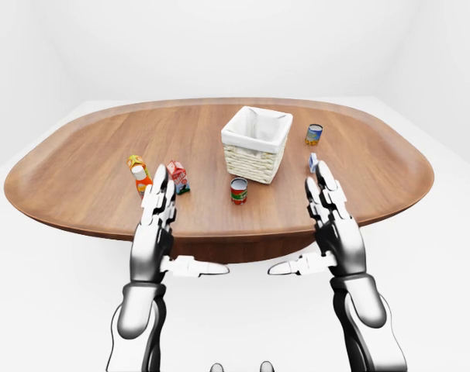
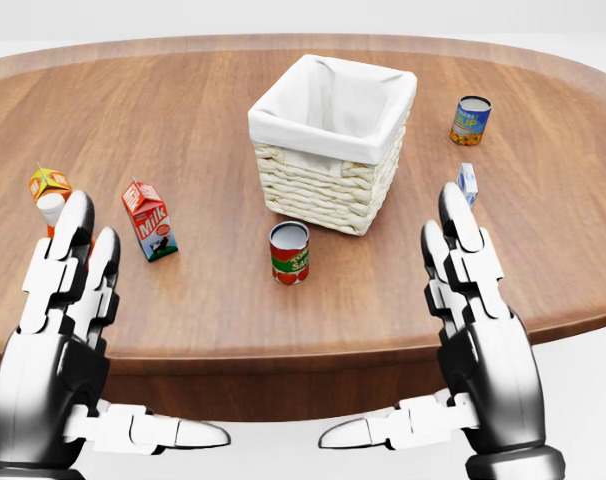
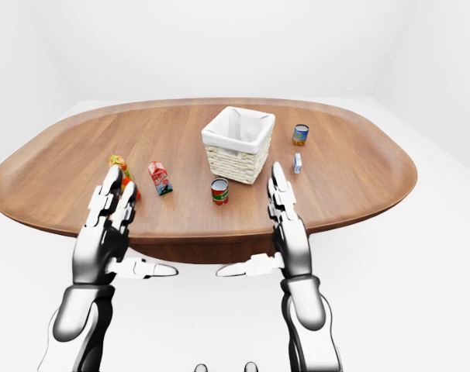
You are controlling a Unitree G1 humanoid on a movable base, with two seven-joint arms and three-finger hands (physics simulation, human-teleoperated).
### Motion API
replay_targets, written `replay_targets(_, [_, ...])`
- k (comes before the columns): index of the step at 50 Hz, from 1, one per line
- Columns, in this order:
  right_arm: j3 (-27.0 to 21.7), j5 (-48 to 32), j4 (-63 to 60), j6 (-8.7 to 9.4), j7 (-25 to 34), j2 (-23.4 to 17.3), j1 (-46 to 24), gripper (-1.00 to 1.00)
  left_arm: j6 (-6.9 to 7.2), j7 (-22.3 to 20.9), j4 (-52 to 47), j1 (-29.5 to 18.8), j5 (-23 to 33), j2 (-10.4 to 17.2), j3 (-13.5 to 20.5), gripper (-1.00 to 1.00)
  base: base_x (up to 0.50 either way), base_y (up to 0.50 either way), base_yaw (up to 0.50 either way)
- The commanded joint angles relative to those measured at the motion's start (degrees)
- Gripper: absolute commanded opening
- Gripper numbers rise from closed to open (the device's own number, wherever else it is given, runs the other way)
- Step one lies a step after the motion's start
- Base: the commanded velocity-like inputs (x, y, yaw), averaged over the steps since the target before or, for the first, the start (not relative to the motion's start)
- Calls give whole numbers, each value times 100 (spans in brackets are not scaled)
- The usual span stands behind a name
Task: Pick the milk and place it in the basket.
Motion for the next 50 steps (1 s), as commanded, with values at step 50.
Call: replay_targets(50, [64, 118, -1167, 0, -74, -35, 259, 100, 0, -59, -682, 179, -51, 8, -76, 100, 1, 0, 0])
